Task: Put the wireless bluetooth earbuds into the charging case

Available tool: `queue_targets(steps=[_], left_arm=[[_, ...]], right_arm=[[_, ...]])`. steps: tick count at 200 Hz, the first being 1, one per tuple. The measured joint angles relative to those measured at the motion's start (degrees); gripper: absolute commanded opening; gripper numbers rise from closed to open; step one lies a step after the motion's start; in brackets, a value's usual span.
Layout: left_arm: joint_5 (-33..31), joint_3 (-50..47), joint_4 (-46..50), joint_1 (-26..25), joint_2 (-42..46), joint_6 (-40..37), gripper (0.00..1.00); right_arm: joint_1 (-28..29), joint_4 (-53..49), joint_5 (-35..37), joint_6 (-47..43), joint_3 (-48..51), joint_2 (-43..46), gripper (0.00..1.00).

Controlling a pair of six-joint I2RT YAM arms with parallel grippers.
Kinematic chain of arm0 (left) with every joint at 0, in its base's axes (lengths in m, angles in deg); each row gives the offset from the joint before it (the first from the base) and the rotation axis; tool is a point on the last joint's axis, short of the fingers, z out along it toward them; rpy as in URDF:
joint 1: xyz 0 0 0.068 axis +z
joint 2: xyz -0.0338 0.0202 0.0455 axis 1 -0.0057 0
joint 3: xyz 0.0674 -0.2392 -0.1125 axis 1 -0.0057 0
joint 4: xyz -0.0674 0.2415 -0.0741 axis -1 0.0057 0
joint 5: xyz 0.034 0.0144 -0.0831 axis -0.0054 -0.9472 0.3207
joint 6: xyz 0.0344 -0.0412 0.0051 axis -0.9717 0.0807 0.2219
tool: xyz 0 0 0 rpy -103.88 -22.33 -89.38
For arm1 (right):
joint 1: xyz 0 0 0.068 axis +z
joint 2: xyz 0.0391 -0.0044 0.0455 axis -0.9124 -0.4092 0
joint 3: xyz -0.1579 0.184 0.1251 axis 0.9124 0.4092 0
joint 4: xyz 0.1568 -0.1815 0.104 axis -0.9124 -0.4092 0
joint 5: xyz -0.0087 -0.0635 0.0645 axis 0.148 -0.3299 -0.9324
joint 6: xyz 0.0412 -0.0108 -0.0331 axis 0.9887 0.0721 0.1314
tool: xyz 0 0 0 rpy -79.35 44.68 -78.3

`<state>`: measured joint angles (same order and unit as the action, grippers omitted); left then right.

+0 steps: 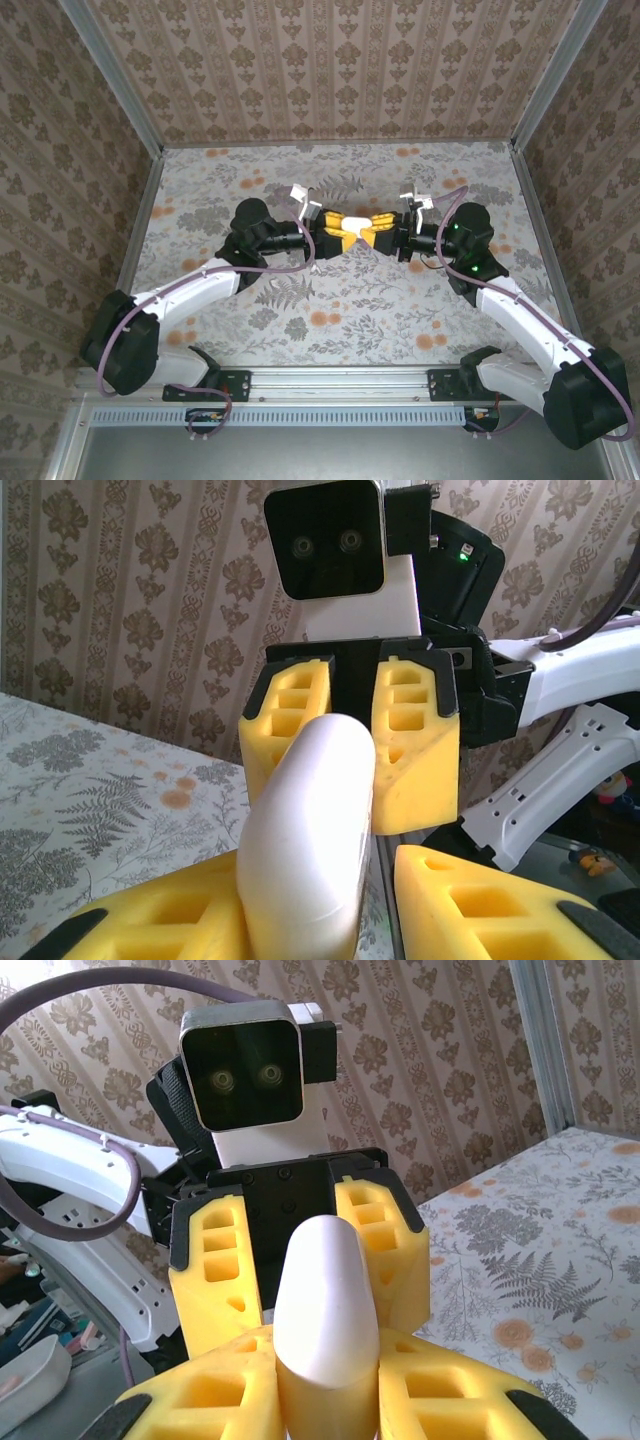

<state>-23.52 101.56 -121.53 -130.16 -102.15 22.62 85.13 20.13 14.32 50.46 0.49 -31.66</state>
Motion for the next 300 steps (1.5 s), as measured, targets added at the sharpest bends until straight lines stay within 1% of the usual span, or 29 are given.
queue_targets(steps=[15, 48, 66, 100, 128, 150, 167, 188, 213, 241, 277, 300], left_arm=[[-0.1, 0.0, -0.7, 0.0, -0.2, 0.7, 0.33], [-0.2, 0.0, -1.7, 0.1, -0.4, 1.5, 0.29], [-0.1, 0.0, -1.9, 0.0, -0.4, 1.9, 0.22], [-0.3, 0.3, -1.6, 0.0, -0.4, 2.2, 0.20], [-0.6, 0.9, -0.1, 0.0, -0.4, 1.5, 0.19], [-2.0, 1.0, 3.3, 0.0, 0.2, -1.7, 0.18], [-3.9, 1.0, 7.2, 0.0, 1.8, -5.8, 0.16], [-6.6, 0.9, 10.6, 0.0, 4.5, -11.5, 0.16], [-9.6, -0.3, 11.6, 0.0, 7.6, -17.3, 0.15], [-11.9, -0.9, 12.8, -0.5, 8.4, -22.1, 0.15], [-13.4, -0.9, 14.5, -1.1, 8.4, -25.1, 0.15], [-13.7, -0.9, 15.0, -1.5, 8.4, -26.0, 0.15]], right_arm=[[0.0, 0.3, 0.2, 0.1, 0.0, 0.0, 0.24], [0.1, 0.6, 0.4, 0.2, 0.0, 0.4, 0.27], [0.1, 0.9, 0.5, 0.2, 0.0, 0.4, 0.30], [0.1, 0.4, 2.0, 0.2, 0.0, 0.6, 0.34], [0.2, -1.6, 4.2, -0.1, 0.0, 1.2, 0.46], [0.2, -6.9, 6.7, -0.2, -0.2, 2.0, 0.54], [0.2, -12.4, 8.7, -0.2, -1.1, 2.9, 0.59], [0.2, -18.2, 10.3, -0.1, -2.7, 4.1, 0.62], [0.2, -23.7, 10.7, 0.2, -5.0, 5.2, 0.63], [0.2, -28.7, 10.6, 0.5, -8.1, 5.2, 0.64], [0.5, -33.4, 9.8, 0.6, -12.3, 4.0, 0.66], [1.0, -35.2, 9.7, 0.4, -13.3, 2.9, 0.66]])
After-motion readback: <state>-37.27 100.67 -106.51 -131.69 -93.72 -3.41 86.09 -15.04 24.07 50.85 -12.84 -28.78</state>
